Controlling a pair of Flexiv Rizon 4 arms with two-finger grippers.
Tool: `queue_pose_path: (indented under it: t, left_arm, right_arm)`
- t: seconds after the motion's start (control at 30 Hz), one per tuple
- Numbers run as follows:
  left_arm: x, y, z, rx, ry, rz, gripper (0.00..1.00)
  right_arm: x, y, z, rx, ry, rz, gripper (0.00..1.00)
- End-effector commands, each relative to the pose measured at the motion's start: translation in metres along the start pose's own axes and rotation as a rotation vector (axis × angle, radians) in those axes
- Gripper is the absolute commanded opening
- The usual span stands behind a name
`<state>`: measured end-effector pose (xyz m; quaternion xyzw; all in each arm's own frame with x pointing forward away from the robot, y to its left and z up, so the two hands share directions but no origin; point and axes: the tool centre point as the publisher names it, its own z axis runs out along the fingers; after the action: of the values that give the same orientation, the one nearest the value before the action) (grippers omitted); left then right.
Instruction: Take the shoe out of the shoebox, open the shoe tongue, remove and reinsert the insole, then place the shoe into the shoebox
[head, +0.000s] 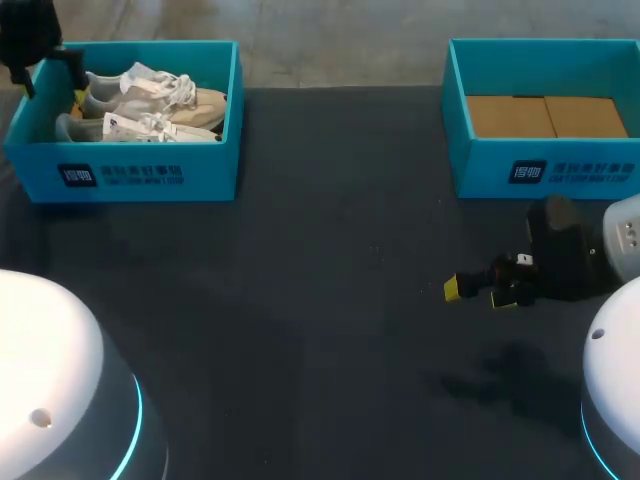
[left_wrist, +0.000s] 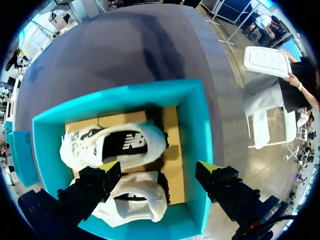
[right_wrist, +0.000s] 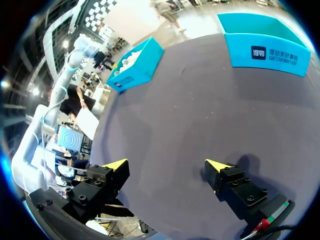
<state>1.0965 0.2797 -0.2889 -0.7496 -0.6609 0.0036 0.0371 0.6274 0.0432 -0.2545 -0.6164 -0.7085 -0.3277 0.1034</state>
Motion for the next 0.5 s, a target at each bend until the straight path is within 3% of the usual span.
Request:
queue_pose_path:
  t: [0.03,0.3,0.5]
  left_arm:
    - [-0.005,-0.027,0.001,-0.095,0.011,-0.003,1.00]
    - [-0.011,-0.031,0.012,-0.086,0.006,-0.010,0.99]
    - [-0.010,-0.028,0.018,-0.072,0.000,-0.018,0.73]
  right_arm:
    - [0.001,-0.002,-0.001,-0.002,-0.005,0.001,1.00]
    - [0.001,-0.002,-0.001,-0.002,-0.005,0.001,1.00]
    - [0.001,-0.002,-0.001,-0.002,-0.005,0.001,1.00]
